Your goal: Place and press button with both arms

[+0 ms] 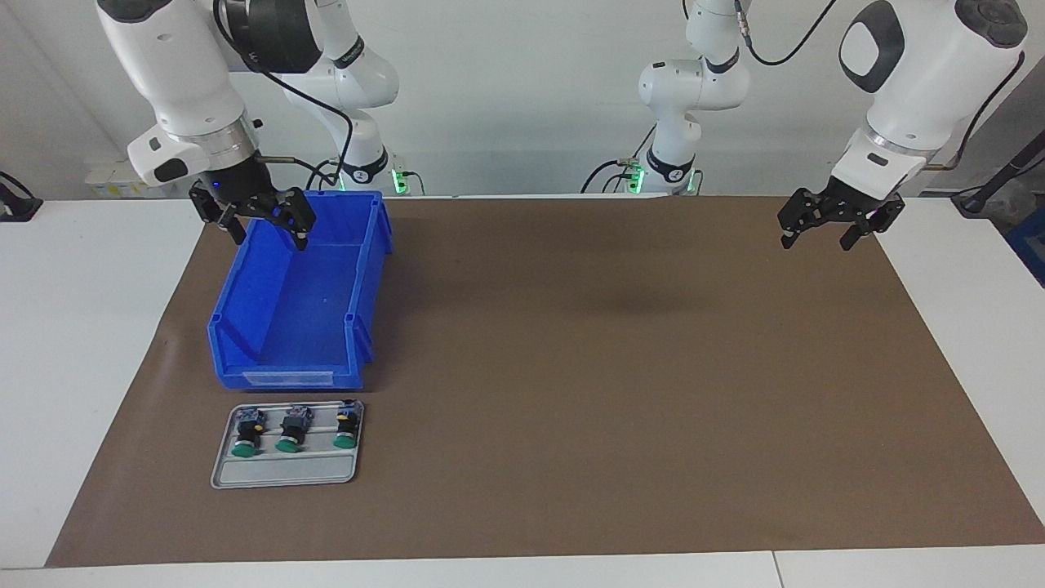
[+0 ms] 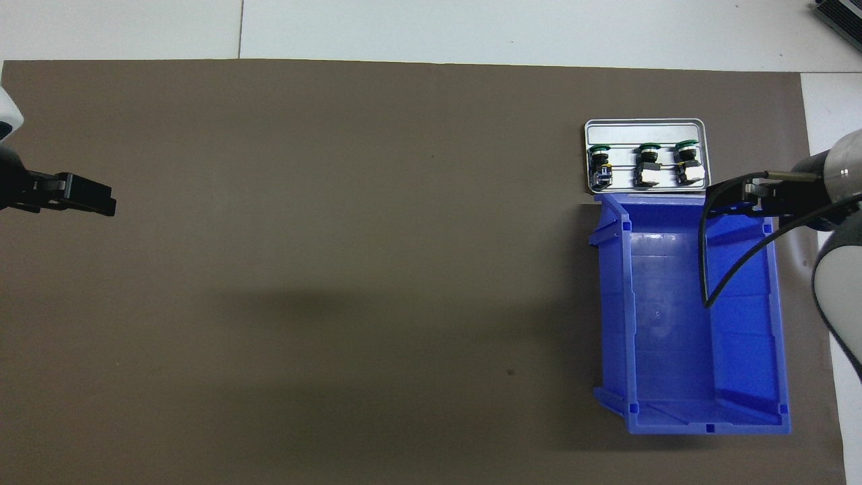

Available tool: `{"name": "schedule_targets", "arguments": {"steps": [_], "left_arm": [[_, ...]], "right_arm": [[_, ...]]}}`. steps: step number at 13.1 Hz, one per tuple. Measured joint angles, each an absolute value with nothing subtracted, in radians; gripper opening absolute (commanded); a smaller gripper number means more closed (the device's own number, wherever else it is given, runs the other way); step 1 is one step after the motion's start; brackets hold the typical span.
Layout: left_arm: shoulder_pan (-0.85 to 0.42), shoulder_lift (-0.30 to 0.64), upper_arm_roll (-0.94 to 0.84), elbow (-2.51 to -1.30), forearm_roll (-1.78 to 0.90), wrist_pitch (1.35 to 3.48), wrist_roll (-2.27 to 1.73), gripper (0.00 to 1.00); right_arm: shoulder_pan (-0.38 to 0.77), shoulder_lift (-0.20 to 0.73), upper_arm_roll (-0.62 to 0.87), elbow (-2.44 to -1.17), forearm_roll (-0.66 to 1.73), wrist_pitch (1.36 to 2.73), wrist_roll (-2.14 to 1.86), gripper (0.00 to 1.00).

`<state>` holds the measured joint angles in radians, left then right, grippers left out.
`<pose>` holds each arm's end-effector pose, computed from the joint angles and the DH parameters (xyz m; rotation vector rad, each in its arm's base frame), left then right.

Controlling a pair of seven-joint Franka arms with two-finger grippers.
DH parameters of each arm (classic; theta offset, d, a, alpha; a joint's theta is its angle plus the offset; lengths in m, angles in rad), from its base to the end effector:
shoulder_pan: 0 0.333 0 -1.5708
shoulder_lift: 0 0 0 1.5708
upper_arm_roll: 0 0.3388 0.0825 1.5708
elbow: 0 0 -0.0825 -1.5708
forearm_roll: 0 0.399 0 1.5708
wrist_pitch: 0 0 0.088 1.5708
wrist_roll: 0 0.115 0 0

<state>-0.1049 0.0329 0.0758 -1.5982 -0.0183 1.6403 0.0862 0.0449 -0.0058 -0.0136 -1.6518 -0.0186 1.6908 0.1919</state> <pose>0.5855 -0.0198 0.6131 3.1210 -0.1783 0.0152 0.5774 0.0161 0.6136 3.1176 -0.2480 0.0728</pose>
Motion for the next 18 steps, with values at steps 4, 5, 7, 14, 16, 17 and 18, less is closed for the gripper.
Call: {"name": "schedule_targets", "arguments": {"steps": [4,5,7,14,16,17,18], "left_arm": [[-0.105,0.033,0.076,-1.598,-0.018,1.64,0.086,0.99],[-0.105,0.033,0.076,-1.598,-0.018,1.64,0.086,0.99],[-0.105,0.033,0.076,-1.598,-0.018,1.64,0.086,0.99],[-0.105,0.032,0.076,-1.598,-0.018,1.64,0.086,0.99],[-0.105,0.032,0.076,-1.598,-0.018,1.64,0.086,0.99],[-0.105,0.032,0.076,-1.598,-0.018,1.64,0.086,0.99],[-0.105,0.032,0.076,-1.598,-0.018,1.64,0.086,0.99]], "right_arm": [[0.006,0.066,-0.015,-1.656,-0.018,1.812,0.115,0.99],[0.0,0.099,-0.016,-1.657,-0.018,1.855,0.107,0.99],[-0.004,0.17,-0.016,-1.657,-0.018,1.944,0.1,0.97],[-0.021,0.362,-0.016,-1.656,-0.015,2.181,0.063,0.92],[-0.018,0.404,-0.016,-1.656,-0.012,2.234,0.049,0.92],[-0.017,0.423,-0.016,-1.656,-0.012,2.257,0.044,0.92],[-0.017,0.444,-0.016,-1.657,-0.012,2.284,0.031,0.91]]}}
